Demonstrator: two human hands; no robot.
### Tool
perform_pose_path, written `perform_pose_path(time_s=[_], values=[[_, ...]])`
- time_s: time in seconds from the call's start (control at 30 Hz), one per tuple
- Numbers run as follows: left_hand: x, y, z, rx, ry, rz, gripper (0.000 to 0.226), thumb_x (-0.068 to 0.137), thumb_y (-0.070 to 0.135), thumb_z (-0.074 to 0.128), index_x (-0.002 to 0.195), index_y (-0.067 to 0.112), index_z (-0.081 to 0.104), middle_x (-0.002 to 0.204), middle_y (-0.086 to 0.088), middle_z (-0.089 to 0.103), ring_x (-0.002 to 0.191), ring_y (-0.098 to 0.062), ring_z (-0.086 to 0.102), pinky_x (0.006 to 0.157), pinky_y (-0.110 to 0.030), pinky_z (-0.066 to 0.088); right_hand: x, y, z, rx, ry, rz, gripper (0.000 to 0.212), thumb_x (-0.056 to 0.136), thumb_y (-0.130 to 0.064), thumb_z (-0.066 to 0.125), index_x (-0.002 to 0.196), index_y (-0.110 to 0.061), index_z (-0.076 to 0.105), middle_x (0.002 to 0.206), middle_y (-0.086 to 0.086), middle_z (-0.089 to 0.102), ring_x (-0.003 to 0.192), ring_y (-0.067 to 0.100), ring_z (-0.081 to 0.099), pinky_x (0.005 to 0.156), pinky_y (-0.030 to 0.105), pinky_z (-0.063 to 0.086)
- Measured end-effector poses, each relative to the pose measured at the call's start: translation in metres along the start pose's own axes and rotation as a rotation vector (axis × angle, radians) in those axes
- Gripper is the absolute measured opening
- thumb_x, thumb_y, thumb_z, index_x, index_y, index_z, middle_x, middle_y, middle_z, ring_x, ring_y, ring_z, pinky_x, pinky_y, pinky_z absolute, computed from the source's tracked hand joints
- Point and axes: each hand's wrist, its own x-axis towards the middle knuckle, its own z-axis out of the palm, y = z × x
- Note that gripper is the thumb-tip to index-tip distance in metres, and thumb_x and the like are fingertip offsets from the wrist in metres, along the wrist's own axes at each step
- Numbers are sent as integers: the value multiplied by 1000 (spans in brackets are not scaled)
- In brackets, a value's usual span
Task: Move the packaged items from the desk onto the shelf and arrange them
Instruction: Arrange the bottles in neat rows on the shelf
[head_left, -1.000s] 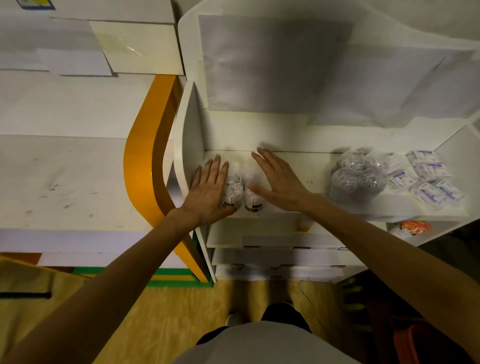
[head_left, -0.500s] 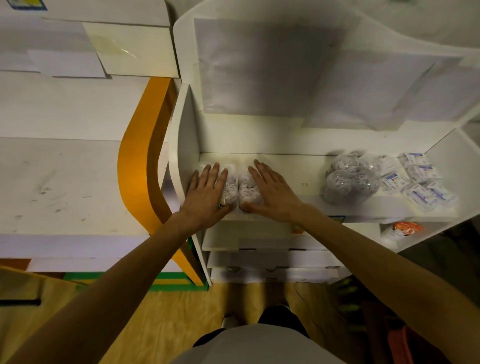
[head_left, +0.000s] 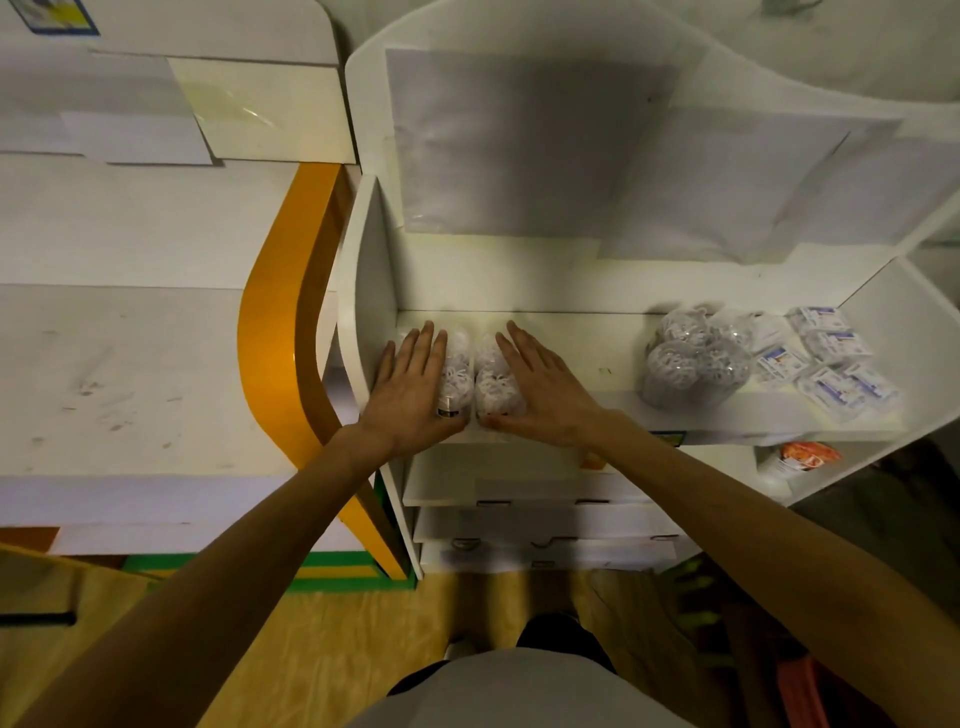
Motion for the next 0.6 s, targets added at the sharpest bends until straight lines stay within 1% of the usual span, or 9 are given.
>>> perform_pose_path(time_s=[0.1,0.2,0.27,0.33,0.43,0.5,0.6], values=[[-5,5,-11,-41,87,26,121,77,62,69,158,14,-5,167,-8,-9,153,-24,-12,124,-40,-4,-3,3,-11,13,59,14,105,86,-83,36,159,-25,-10,166,-1,-21,154,17,-13,124,39,-1],[-13,7,-15,-45,124,15,120,76,54,72,158,12,-4,167,-10,-10,153,-25,-12,124,-39,-4,-3,3,-18,73,93,35,89,95,-74,28,160,-24,-5,167,-3,-18,154,14,-12,123,37,-1],[-18,5,-11,-35,83,6,121,76,54,72,158,11,-5,166,-11,-11,153,-25,-14,124,-40,-5,-1,1,-17,105,95,41,84,97,-71,25,161,-23,-3,168,-3,-16,154,13,-11,123,37,0],[-20,3,-5,-12,28,-11,124,76,60,70,158,11,-8,166,-11,-15,152,-25,-17,121,-37,-10,2,-1,-16,111,83,41,82,98,-70,22,161,-23,-2,168,-3,-14,154,14,-10,124,39,0],[-21,2,1,39,-32,-46,124,79,67,64,157,12,-15,164,-11,-22,150,-26,-23,119,-36,-14,5,-4,-10,43,26,14,82,98,-70,20,161,-23,-2,168,-3,-13,154,15,-12,126,46,4],[-21,4,2,67,-44,-42,122,81,67,63,157,11,-15,164,-11,-22,150,-27,-23,119,-37,-14,5,-4,-6,37,-12,19,81,98,-70,19,161,-23,-2,168,-3,-13,154,15,-12,125,47,5],[-21,6,0,54,-48,-34,120,82,66,62,157,12,-14,164,-12,-22,150,-27,-23,120,-38,-14,4,-4,-2,65,-23,28,79,99,-68,18,161,-23,-2,168,-4,-14,154,15,-11,126,46,5]])
